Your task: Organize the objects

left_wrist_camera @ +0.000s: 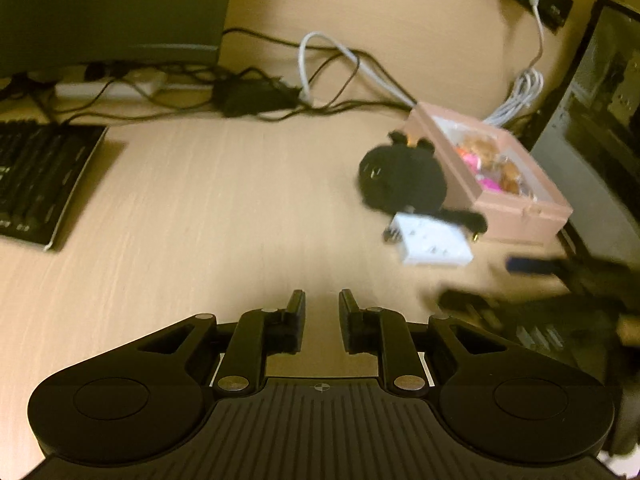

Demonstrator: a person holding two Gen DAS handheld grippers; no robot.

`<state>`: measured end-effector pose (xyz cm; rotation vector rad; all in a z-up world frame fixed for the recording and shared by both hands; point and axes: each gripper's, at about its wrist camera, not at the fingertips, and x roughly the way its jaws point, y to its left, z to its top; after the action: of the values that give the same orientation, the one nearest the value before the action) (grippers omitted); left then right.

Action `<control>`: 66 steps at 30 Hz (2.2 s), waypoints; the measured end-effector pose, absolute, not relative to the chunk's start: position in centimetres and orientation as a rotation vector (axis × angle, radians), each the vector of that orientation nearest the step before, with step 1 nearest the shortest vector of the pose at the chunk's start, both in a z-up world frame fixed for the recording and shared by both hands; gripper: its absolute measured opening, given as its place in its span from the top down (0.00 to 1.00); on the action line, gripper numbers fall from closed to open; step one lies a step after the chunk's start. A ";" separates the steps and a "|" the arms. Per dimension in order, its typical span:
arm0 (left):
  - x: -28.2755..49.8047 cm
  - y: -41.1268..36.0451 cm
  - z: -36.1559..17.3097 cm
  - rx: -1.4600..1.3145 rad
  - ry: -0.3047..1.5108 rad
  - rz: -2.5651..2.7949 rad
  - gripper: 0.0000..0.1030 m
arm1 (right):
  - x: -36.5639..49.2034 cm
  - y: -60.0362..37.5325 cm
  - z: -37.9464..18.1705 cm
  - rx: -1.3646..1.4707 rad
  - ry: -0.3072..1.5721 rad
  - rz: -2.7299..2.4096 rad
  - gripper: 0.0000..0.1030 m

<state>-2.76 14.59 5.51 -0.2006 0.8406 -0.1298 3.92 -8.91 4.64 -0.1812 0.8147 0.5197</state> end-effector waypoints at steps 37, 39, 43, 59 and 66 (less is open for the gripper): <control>-0.8 5.0 3.2 0.015 0.865 -0.343 0.80 | 2.9 -21.4 2.5 -0.159 0.815 0.214 0.08; -0.6 4.3 3.0 0.040 0.869 -0.357 0.79 | 2.9 -22.4 2.1 -0.144 0.805 0.184 0.00; -0.5 3.2 2.8 0.092 0.856 -0.377 0.75 | 2.6 -24.1 1.6 -0.071 0.786 0.184 0.00; -0.7 -0.2 2.1 0.225 0.881 -0.522 0.07 | 2.1 -24.0 1.6 -0.067 0.768 0.181 0.00; 1.8 2.6 6.8 0.249 0.712 -0.504 0.16 | 2.1 -24.0 1.7 -0.067 0.768 0.182 0.00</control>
<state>1.75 2.64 6.82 0.2494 0.7116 -0.5041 2.11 -23.95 1.67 -0.0674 0.7683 0.1817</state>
